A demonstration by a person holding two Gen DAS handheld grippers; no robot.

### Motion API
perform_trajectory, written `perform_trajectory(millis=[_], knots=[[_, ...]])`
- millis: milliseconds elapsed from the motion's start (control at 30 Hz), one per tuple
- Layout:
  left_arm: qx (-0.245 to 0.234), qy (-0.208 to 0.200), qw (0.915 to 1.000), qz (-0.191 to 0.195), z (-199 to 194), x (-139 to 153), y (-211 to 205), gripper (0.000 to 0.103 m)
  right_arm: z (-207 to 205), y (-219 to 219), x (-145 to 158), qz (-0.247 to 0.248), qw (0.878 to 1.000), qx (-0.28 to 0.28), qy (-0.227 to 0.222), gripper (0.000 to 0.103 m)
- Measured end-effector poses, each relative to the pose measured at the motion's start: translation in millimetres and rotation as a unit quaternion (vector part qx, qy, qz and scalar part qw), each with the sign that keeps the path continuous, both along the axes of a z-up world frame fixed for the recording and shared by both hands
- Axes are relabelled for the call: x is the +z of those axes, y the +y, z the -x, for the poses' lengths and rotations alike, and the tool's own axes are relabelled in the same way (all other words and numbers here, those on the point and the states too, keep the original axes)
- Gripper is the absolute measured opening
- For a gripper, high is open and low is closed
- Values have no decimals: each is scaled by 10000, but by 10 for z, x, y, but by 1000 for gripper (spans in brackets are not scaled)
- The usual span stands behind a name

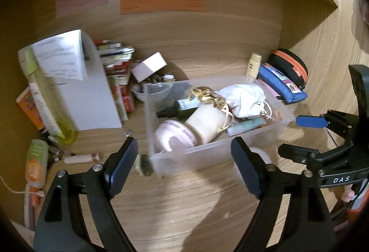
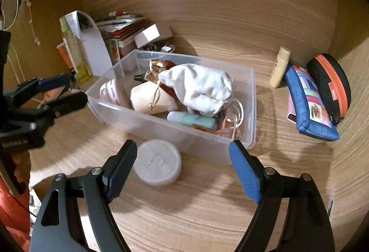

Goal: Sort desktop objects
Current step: 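Grasp the beige block with the left tool while the right tool grasps the white lid container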

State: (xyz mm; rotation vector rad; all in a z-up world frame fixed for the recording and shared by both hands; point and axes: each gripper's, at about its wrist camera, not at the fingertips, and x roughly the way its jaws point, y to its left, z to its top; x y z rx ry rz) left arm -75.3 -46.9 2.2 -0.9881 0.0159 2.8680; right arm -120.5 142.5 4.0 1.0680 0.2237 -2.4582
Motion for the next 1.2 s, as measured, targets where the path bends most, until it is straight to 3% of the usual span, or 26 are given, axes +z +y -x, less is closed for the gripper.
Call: perform_trajectory(millis=[133,367,633,767,1200], knots=[[183,-68,9998,40,-125,-41,-207,90,-77,-29,-43,-43,9999,85,-32,80],[371,-708,9968,90,-202,-363,-454,90,-110,-92,-238,-160,9993,177,-277,80],[583,-1208,9910,-6,4,-685,-707,90,-31,-249,-526,-247,9965,333,-720,80],[513,-1291,9903,21,184,-745,-747,72,8,-272,-611,-247,9952,339,-880,80],[-11,-1459,9888,300,550,-849,-639,63,128,-331,-673,-317,9946,384,-907,80]])
